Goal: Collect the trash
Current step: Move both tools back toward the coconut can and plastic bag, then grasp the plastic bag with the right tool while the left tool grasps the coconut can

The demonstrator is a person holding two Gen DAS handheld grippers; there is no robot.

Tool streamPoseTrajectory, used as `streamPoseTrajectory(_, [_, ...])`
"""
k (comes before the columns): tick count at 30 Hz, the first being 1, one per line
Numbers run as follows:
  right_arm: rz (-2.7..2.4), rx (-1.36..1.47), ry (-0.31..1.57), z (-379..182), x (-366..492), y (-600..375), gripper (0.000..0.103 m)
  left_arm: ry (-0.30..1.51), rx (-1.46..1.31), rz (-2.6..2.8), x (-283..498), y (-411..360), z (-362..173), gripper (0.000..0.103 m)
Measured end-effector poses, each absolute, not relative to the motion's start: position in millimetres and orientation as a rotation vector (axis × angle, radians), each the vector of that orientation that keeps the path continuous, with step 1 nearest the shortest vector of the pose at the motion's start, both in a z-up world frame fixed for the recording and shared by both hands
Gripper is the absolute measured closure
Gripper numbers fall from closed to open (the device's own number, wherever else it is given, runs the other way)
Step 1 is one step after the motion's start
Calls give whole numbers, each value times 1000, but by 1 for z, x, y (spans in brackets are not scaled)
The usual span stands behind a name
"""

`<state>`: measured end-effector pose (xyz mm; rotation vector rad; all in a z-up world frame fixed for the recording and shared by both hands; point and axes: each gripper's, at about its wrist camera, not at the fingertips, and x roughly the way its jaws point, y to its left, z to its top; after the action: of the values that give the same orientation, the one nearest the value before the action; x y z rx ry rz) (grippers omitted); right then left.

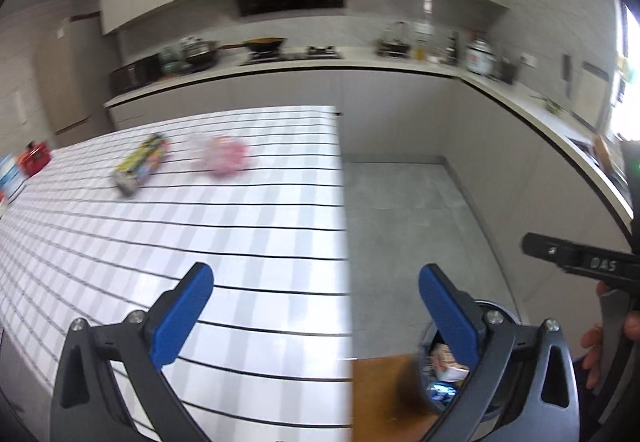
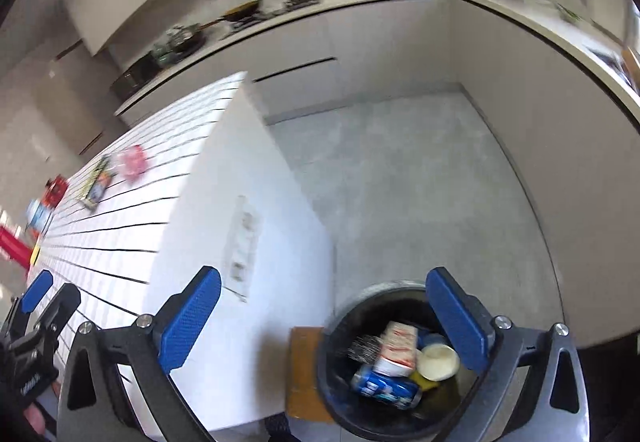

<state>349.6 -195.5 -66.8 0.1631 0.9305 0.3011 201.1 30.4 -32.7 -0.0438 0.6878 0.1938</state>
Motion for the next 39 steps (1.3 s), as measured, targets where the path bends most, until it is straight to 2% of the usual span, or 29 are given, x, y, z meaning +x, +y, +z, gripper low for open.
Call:
streamPoseTrajectory(12, [485, 48, 952, -44, 354, -22, 0, 705, -127, 288, 184, 185, -29, 0])
streamPoseTrajectory(22, [513, -78, 904, -20, 385, 93, 0, 714, -150, 324, 225, 276, -32, 0])
streamPoseTrajectory(39, [448, -204, 904, -43, 455, 198, 0, 781, -103, 174, 309, 336, -51, 2])
